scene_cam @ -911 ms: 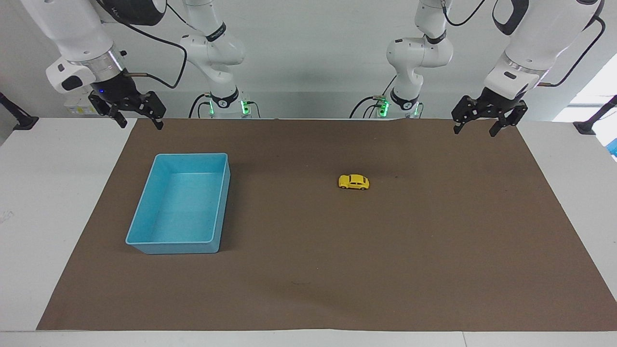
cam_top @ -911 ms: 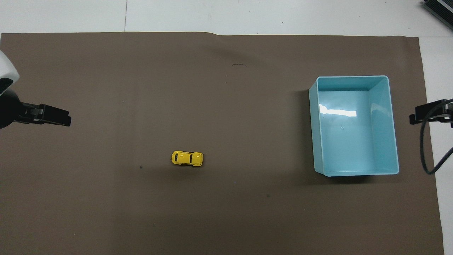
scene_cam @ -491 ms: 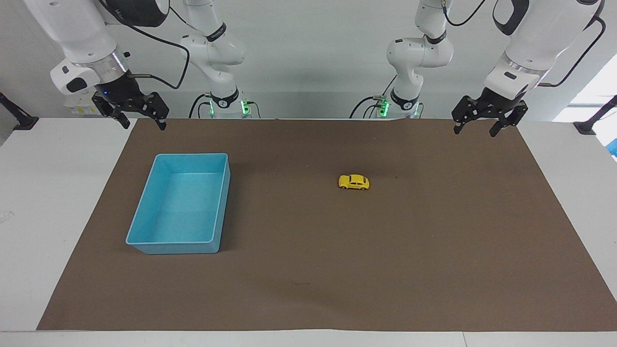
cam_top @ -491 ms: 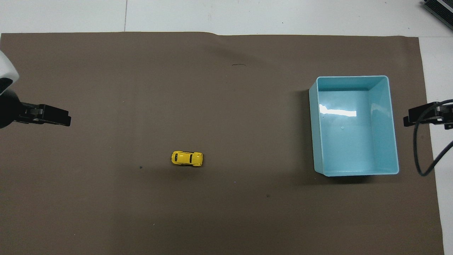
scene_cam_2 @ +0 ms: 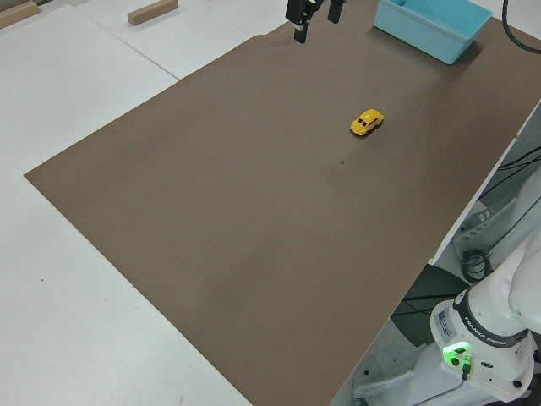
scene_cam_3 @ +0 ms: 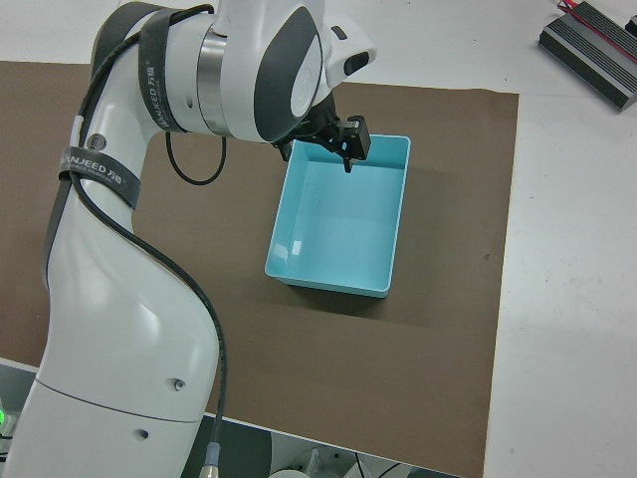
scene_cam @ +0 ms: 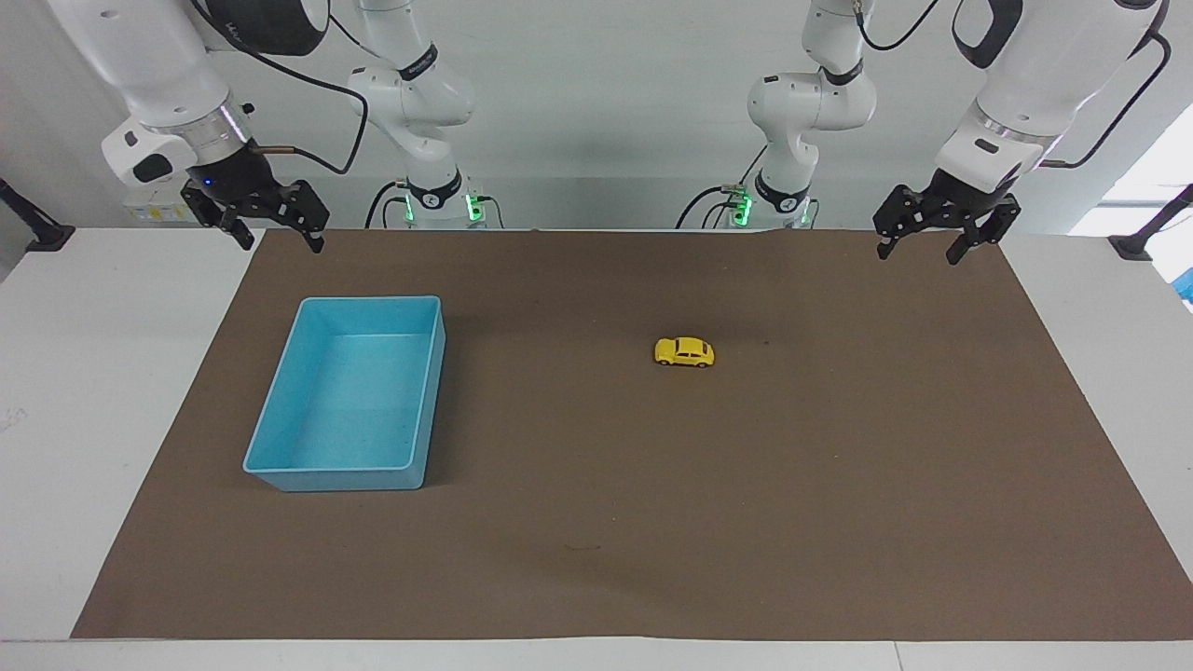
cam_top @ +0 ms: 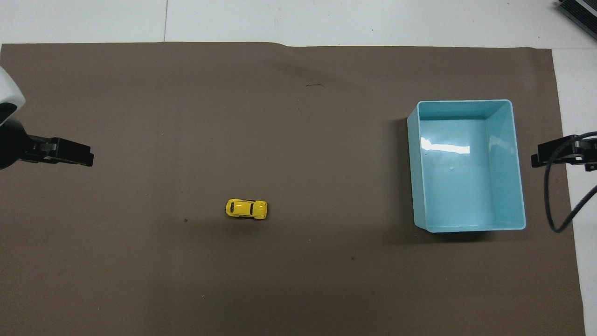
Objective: Wind up and store yellow beetle car
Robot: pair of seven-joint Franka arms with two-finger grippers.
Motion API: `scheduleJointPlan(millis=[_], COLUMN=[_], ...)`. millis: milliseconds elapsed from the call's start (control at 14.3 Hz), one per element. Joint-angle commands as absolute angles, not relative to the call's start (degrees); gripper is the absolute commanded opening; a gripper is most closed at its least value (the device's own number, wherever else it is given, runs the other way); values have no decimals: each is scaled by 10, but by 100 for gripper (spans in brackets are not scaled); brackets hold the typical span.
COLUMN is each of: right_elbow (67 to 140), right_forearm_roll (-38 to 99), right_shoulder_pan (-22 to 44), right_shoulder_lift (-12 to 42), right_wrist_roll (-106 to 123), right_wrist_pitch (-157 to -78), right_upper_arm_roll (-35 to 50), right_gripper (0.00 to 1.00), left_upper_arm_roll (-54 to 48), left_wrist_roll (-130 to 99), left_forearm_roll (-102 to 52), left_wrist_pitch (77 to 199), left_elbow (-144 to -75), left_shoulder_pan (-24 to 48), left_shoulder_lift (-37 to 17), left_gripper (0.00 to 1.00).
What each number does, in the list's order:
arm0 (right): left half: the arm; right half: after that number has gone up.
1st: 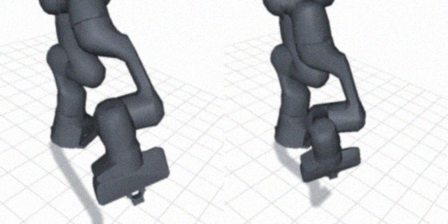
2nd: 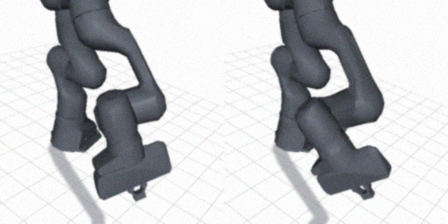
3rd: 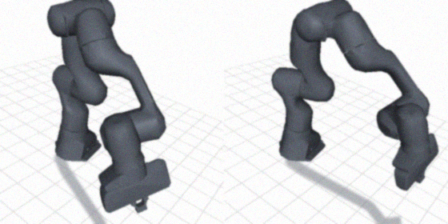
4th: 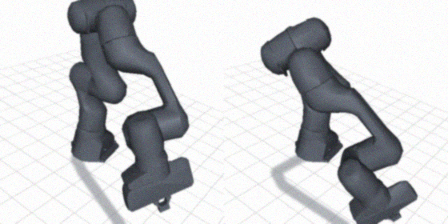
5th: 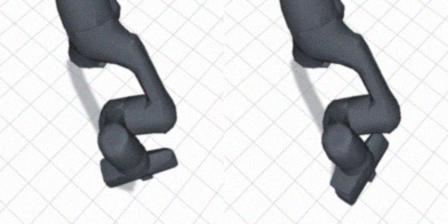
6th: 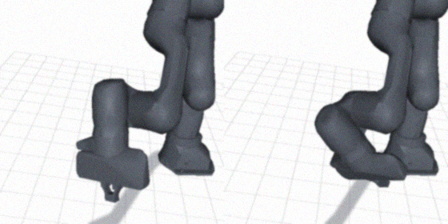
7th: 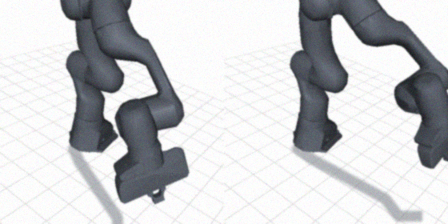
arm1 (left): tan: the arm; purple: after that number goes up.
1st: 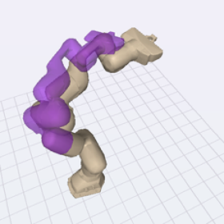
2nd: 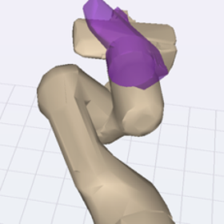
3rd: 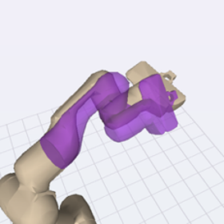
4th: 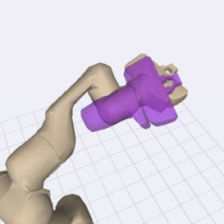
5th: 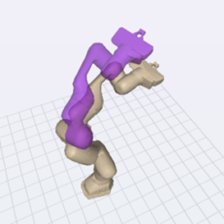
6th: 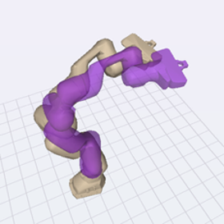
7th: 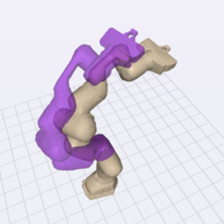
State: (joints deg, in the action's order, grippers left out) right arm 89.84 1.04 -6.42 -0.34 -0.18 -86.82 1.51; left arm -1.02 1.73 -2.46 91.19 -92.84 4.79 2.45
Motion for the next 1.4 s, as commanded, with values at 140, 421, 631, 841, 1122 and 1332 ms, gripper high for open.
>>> scheduleJointPlan(millis=[140, 421, 631, 841, 1122, 1332], right_elbow=[914, 913, 913, 913, 913, 913], right_forearm_roll=[6, 7, 7, 7, 7, 7], right_shoulder_pan=[-67, -67, -68, -68, -69, -69], right_shoulder_lift=[-17, -17, -18, -17, -17, -17], right_wrist_roll=[16, 16, 14, 13, 12, 12], right_wrist_pitch=[-874, -874, -874, -873, -873, -873], right_upper_arm_roll=[17, 17, 17, 17, 17, 16], right_gripper=[100, 100, 100, 100, 100, 100], left_upper_arm_roll=[-15, -15, -15, -15, -19, -21], left_wrist_roll=[15, -22, -50, -134, -252, -382], left_forearm_roll=[-15, -19, -19, -21, -41, -45], left_wrist_pitch=[918, 924, 930, 936, 933, 935], left_elbow=[-949, -956, -957, -965, -983, -995], left_shoulder_pan=[40, 46, 49, 50, 56, 70], left_shoulder_lift=[35, 33, 27, 26, 33, 33], left_gripper=[100, 100, 100, 100, 100, 100])
